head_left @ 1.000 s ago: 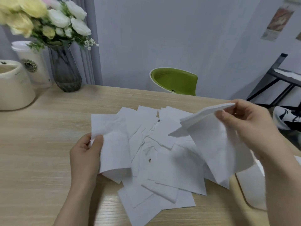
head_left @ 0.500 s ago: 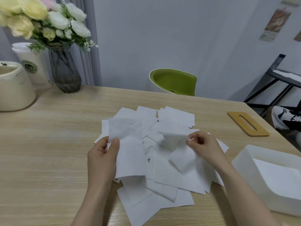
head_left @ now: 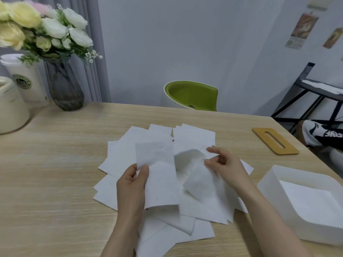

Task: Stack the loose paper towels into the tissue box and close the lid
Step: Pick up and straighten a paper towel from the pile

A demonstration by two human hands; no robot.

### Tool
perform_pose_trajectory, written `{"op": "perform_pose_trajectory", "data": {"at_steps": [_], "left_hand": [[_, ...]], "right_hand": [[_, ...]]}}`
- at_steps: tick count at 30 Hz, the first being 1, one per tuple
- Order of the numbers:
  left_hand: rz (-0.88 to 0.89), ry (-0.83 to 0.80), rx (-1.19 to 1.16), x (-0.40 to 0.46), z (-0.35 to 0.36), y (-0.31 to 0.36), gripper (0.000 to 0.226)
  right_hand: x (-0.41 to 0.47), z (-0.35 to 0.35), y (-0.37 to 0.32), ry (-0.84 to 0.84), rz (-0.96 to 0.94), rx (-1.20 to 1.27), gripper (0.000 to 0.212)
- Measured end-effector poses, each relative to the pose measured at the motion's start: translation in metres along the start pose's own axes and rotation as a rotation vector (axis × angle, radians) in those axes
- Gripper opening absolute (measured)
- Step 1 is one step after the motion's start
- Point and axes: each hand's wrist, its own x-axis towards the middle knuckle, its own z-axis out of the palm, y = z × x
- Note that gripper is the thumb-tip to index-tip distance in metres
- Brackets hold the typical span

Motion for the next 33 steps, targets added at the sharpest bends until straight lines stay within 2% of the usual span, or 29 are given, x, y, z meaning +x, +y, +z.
{"op": "perform_pose_trajectory", "data": {"at_steps": [4, 6, 9, 11, 14, 16, 17, 19, 22, 26, 30, 33], "left_hand": [[-0.012, 0.006, 0.018, 0.001, -0.003, -0.007, 0.015], [-0.017, -0.002, 0.024, 0.0, -0.002, -0.009, 0.013], [-0.021, -0.016, 0.023, -0.002, 0.001, -0.008, 0.013], [-0.025, -0.036, 0.017, -0.005, 0.003, -0.007, 0.013], [-0.037, -0.086, 0.057, -0.008, 0.006, -0.007, 0.013], [-0.072, -0.119, 0.089, -0.011, 0.008, -0.01, 0.013], [-0.087, -0.131, 0.111, -0.012, 0.009, -0.012, 0.013], [-0.091, -0.144, 0.159, -0.013, 0.01, -0.016, 0.013], [-0.077, -0.138, 0.207, -0.012, 0.01, -0.019, 0.015], [-0.058, -0.141, 0.245, -0.01, 0.009, -0.023, 0.014], [-0.054, -0.144, 0.267, -0.006, 0.008, -0.027, 0.015], [-0.067, -0.157, 0.259, -0.005, 0.007, -0.027, 0.022]], "right_hand": [[-0.011, -0.023, 0.009, -0.028, 0.107, -0.045, 0.036], [-0.02, -0.031, 0.013, -0.073, 0.162, -0.112, 0.029], [-0.029, -0.032, 0.016, -0.056, 0.148, -0.294, 0.006], [-0.034, -0.03, 0.016, 0.026, 0.103, -0.331, 0.02], [-0.041, -0.033, 0.008, 0.155, 0.105, -0.03, 0.016], [-0.045, -0.031, 0.004, 0.156, 0.201, 0.223, 0.008], [-0.046, -0.028, 0.006, 0.157, 0.253, 0.269, 0.005], [-0.046, -0.02, 0.016, 0.154, 0.321, 0.165, 0.006], [-0.049, -0.012, 0.027, 0.154, 0.318, -0.081, 0.012], [-0.054, -0.017, 0.031, 0.127, 0.278, -0.119, 0.019], [-0.062, -0.023, 0.024, 0.17, 0.216, -0.002, 0.014], [-0.067, -0.013, 0.01, 0.183, 0.262, 0.349, 0.009]]}}
